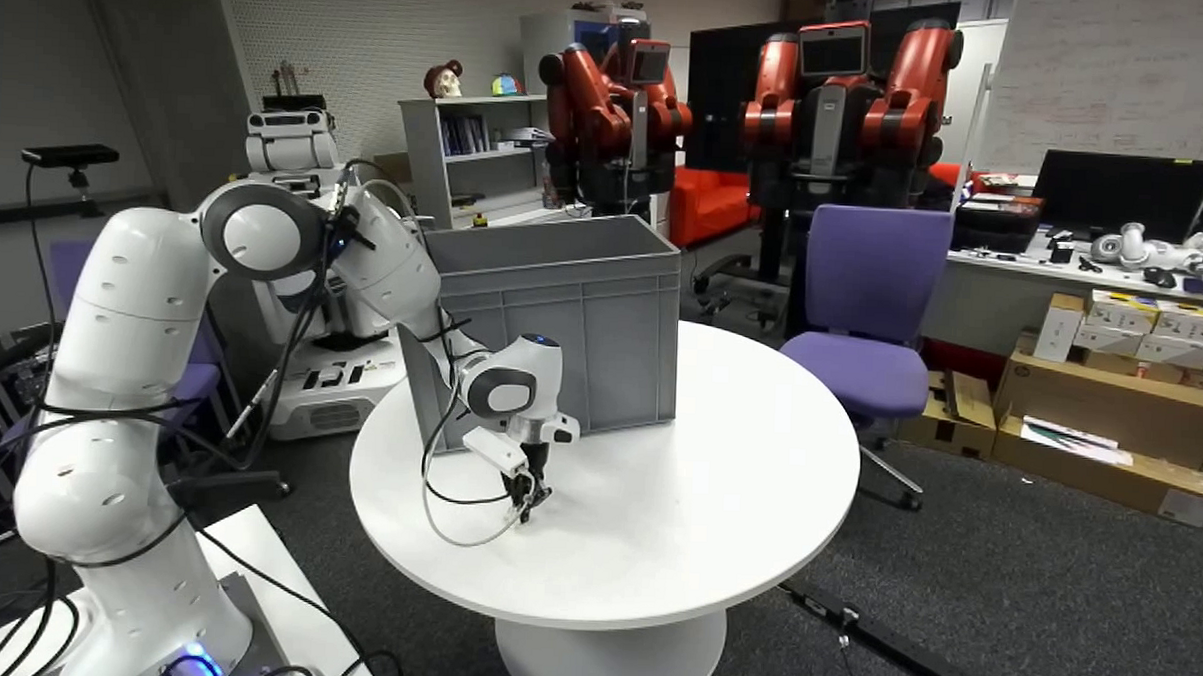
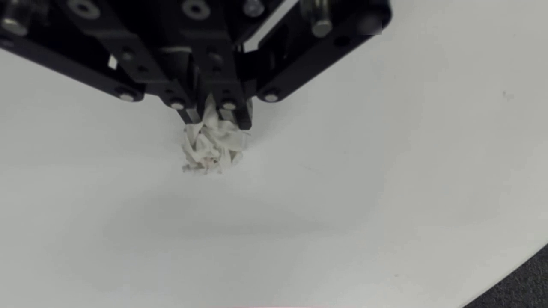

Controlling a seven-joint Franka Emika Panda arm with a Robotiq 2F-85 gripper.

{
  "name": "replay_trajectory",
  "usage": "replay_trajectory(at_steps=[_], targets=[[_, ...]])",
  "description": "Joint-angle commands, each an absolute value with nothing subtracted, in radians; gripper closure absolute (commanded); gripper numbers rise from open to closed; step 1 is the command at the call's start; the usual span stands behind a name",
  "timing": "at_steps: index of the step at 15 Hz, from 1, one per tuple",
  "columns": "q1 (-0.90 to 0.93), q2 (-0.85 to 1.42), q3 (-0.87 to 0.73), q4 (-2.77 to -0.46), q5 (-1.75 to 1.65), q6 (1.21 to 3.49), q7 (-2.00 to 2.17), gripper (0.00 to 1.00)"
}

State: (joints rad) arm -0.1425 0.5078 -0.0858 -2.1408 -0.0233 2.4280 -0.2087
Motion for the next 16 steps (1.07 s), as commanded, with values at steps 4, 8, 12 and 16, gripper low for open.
replay_trajectory(at_steps=[4, 8, 12, 16], targets=[[-0.137, 0.268, -0.086, -2.19, 0.008, 2.427, -0.103, 0.98], [-0.093, 0.082, -0.092, -2.237, -0.022, 2.508, 0.041, 0.98], [-0.045, -0.081, -0.074, -2.261, -0.096, 2.585, 0.227, 0.98], [-0.066, -0.237, -0.026, -2.299, -0.213, 2.621, 0.452, 0.98]])
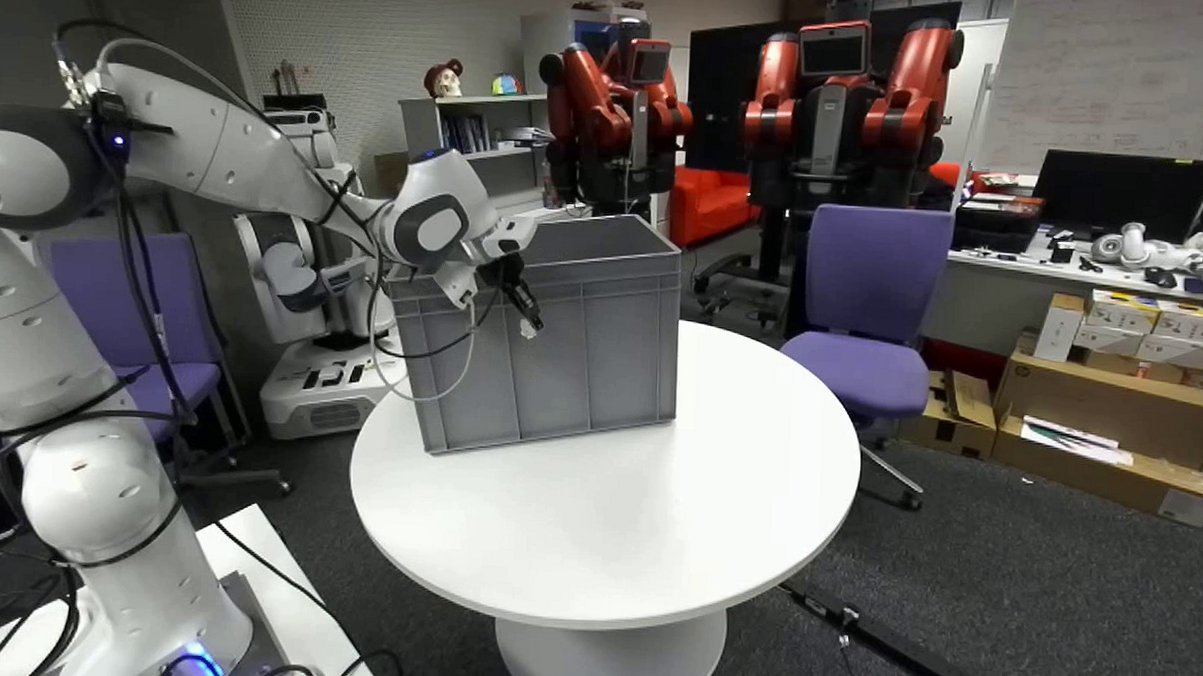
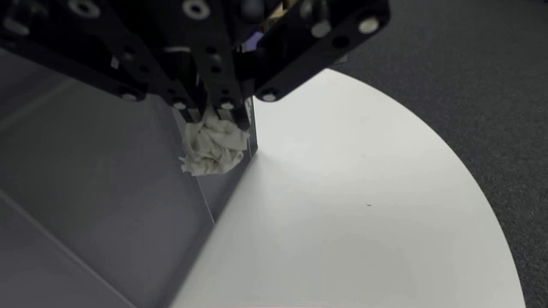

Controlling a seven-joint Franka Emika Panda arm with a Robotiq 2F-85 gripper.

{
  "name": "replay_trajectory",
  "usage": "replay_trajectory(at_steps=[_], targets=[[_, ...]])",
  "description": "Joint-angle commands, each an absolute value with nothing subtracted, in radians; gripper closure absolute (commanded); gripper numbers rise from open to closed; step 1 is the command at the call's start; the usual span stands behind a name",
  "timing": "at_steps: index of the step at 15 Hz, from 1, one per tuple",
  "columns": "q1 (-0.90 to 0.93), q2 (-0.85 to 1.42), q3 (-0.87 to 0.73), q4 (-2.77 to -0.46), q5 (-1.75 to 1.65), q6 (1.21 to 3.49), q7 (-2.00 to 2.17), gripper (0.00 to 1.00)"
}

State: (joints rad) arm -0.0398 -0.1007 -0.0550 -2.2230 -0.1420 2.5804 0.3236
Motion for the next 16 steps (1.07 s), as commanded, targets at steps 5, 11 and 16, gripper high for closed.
replay_trajectory(at_steps=[5, 11, 16], targets=[[-0.12, -0.365, 0.078, -2.331, -0.269, 2.667, 0.612, 0.98], [-0.161, -0.338, 0.294, -2.267, -0.404, 2.655, 0.827, 0.98], [-0.154, -0.251, 0.411, -2.171, -0.57, 2.592, 1.01, 0.98]])
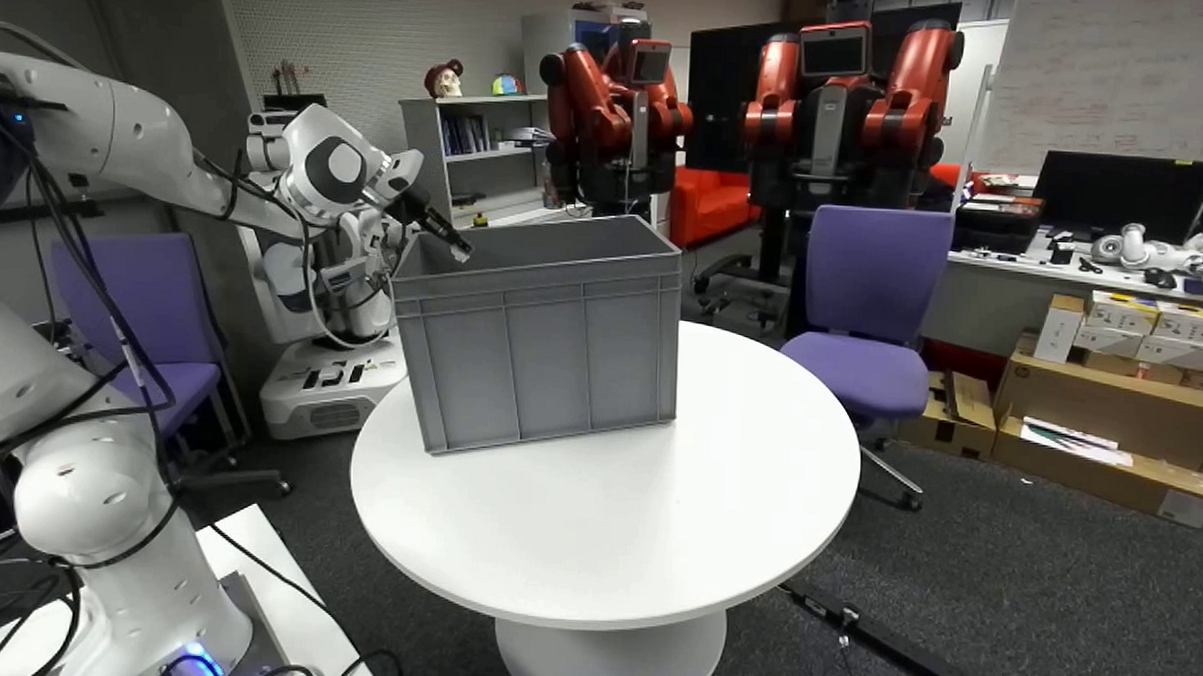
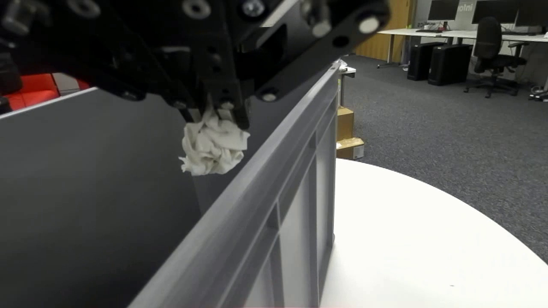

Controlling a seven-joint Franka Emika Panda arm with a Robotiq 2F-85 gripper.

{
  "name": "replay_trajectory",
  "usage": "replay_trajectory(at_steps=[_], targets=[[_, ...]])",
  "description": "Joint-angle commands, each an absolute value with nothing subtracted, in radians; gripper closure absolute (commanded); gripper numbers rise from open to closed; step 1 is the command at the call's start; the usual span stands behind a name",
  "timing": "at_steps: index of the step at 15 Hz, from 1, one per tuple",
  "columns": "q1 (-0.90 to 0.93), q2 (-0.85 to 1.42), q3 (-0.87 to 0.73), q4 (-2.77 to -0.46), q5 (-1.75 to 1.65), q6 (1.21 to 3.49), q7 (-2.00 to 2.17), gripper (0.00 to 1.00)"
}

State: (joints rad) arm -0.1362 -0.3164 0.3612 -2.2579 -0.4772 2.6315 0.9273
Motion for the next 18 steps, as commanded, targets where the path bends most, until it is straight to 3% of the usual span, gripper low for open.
replay_trajectory(at_steps=[1, 2, 4, 13, 18], targets=[[-0.144, -0.232, 0.419, -2.149, -0.598, 2.574, 1.034, 0.98], [-0.132, -0.209, 0.423, -2.124, -0.625, 2.552, 1.057, 0.98], [-0.097, -0.159, 0.412, -2.073, -0.671, 2.504, 1.086, 0.65], [0.046, -0.063, 0.288, -1.977, -0.712, 2.446, 1.087, 0.01], [0.045, -0.142, 0.209, -2.044, -0.695, 2.496, 1.079, 0.0]])
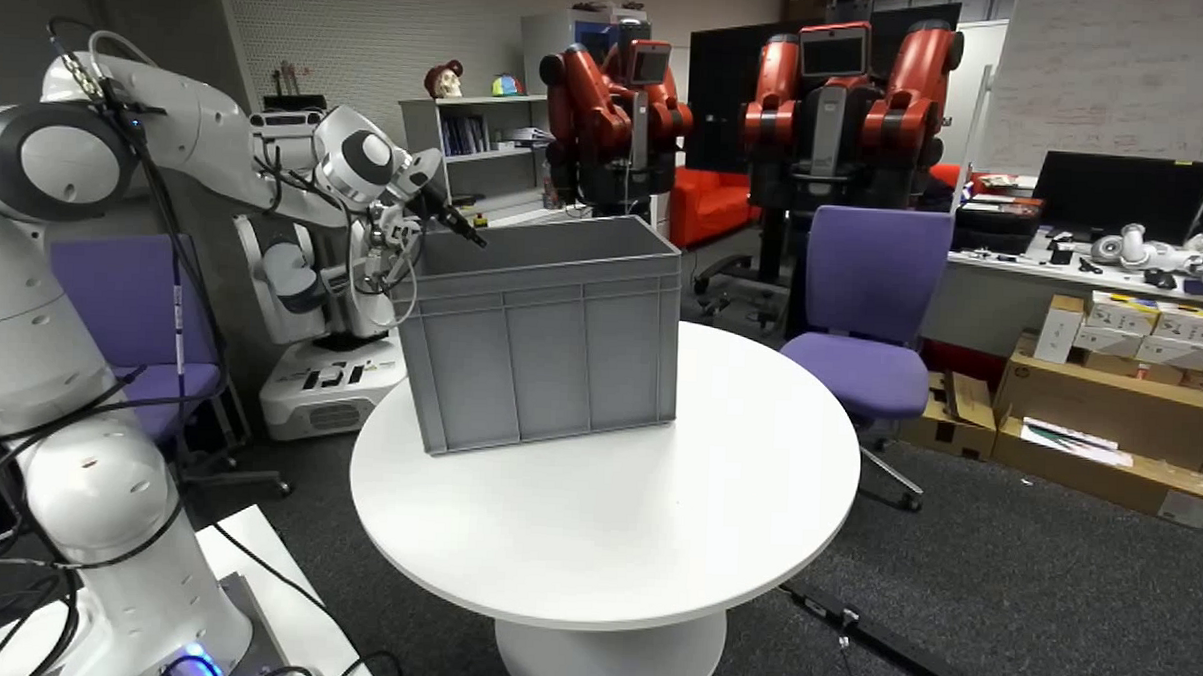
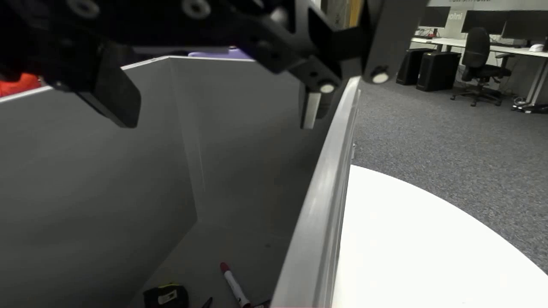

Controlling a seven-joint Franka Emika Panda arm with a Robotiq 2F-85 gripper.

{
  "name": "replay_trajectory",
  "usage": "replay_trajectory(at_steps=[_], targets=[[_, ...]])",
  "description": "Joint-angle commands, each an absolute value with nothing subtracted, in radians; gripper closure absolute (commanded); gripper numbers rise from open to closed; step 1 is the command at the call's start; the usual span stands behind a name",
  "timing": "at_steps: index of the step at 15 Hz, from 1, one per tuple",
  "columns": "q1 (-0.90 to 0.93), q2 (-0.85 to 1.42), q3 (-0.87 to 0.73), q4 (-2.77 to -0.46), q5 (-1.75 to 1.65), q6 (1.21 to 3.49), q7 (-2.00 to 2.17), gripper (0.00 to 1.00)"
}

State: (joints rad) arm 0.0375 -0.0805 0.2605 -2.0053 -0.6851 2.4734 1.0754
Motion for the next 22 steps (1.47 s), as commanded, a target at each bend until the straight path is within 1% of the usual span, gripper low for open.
replay_trajectory(at_steps=[1, 4, 8, 11, 13, 18, 20, 22], targets=[[0.037, -0.157, 0.194, -2.059, -0.698, 2.505, 1.081, 0.0], [0.014, -0.183, 0.14, -2.108, -0.684, 2.519, 1.06, 0.0], [-0.031, -0.156, 0.052, -2.18, -0.655, 2.576, 0.991, 0.0], [-0.072, -0.118, -0.02, -2.238, -0.59, 2.666, 0.88, 0.0], [-0.09, -0.087, -0.06, -2.263, -0.488, 2.688, 0.749, 0.0], [-0.089, -0.034, -0.101, -2.294, -0.151, 2.539, 0.321, 0.0], [-0.097, -0.019, -0.111, -2.276, -0.112, 2.433, 0.208, 0.0], [-0.105, -0.016, -0.12, -2.259, -0.146, 2.33, 0.153, 0.0]])
